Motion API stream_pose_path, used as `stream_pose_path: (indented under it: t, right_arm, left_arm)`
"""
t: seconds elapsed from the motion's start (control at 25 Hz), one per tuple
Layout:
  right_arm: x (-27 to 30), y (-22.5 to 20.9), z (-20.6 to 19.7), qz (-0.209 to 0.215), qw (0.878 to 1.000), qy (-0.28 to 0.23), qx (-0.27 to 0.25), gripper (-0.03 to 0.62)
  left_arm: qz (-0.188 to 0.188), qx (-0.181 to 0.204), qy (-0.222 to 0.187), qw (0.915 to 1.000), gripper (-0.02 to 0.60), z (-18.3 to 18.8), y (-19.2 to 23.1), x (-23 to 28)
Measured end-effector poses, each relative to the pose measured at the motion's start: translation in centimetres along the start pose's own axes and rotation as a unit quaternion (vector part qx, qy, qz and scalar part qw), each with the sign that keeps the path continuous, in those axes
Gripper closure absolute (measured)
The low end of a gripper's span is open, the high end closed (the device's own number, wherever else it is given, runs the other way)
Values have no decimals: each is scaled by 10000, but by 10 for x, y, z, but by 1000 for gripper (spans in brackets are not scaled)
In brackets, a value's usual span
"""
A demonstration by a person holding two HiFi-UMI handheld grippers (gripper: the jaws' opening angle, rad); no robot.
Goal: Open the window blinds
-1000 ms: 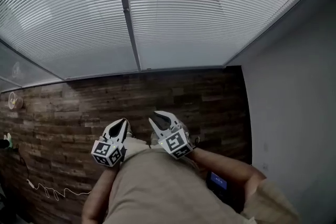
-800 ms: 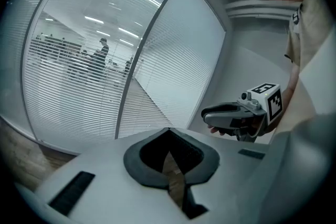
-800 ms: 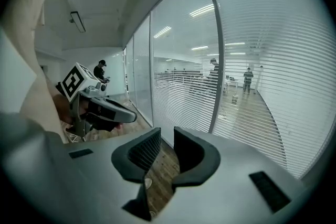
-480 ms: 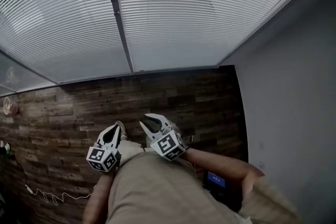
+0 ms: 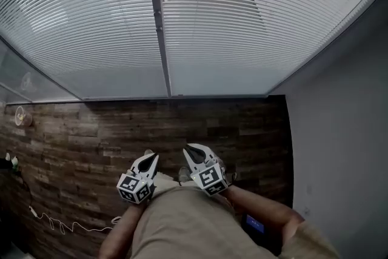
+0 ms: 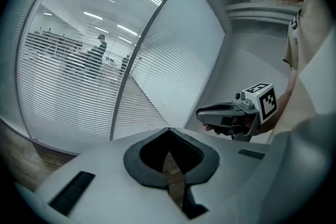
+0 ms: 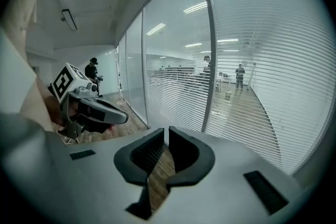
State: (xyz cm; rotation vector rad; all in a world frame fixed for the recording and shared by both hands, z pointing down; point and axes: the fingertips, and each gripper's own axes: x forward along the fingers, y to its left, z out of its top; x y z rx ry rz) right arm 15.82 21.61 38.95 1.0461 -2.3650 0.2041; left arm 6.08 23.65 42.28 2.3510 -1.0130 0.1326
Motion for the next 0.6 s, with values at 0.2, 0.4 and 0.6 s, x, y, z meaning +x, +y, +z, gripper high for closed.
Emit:
stream_pose_path:
  t: [0.2, 0.4, 0.6]
  right_arm:
    - [11, -12, -8, -163, 9998, -92, 73, 559]
    - [10, -16, 3, -244, 9995, -162, 116, 559]
    - [8, -17, 7, -186, 9994, -198, 201, 559]
  left_arm:
    - [-33, -20, -10, 10000, 569, -9, 11, 8]
    - [27, -69, -10, 10000, 569, -3, 17, 4]
    - [-56, -33, 115, 9999, 569, -9, 10, 10]
